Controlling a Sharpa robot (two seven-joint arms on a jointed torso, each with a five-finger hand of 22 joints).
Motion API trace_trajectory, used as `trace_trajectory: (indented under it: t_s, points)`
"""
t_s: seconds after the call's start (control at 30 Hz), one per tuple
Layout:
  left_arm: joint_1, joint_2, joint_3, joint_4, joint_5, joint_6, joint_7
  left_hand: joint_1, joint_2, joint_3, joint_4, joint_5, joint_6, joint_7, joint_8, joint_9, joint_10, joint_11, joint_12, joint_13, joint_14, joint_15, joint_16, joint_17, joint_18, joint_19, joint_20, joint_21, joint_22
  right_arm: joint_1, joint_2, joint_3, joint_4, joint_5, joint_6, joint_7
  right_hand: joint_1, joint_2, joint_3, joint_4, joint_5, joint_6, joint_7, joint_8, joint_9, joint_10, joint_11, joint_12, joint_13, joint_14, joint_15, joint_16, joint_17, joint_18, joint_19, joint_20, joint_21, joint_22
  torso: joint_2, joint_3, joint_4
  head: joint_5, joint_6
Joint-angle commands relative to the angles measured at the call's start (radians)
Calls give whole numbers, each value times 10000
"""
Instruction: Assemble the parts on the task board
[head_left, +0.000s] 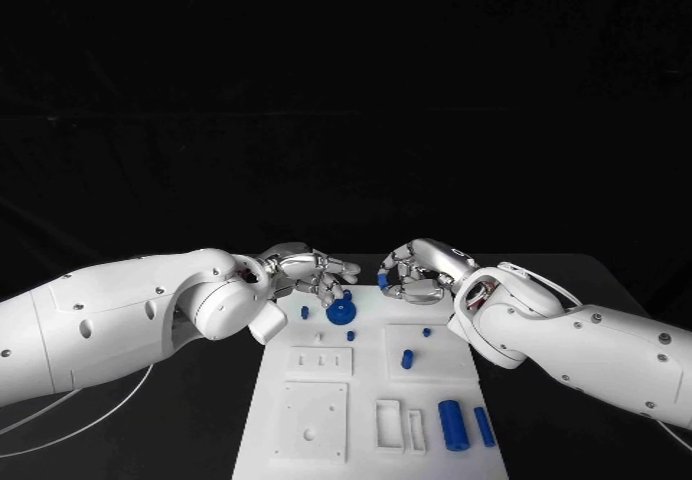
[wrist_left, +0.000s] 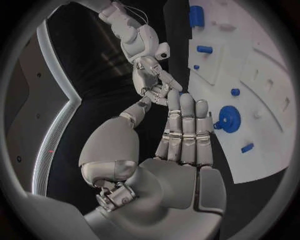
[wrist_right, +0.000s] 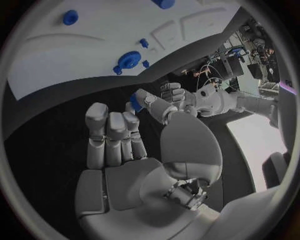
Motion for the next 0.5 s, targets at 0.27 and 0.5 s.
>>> trace_trajectory:
  t_s: [0.27,0.5]
  points:
    - [21,257,5,-65,-776,71,-909,-322,-321,111,647,-64,-40,43,-75,-4,-257,39,181,204,-112,35,-7,-103,77,-157,-46,27,157,8,141,3,215,-353,-37,-229,14,-158,92,33,-66,93,20,57,18,92,-7,-21,-13,72,-20,-40,15,978,98,-12,30,141,-29,-18,26,55,-4]
    - [20,384,4,-146,-979,73,-1152,-435,-544,205,1094,-59,-17,38,-79,20,-336,35,287,318,-126,35,48,-155,96,-186,-41,86,148,8,197,3,319,-233,69,-266,2,-172,98,47,-74,95,20,58,21,95,-7,-21,-13,75,-21,-41,16,978,103,-13,31,141,-25,-21,36,90,-22]
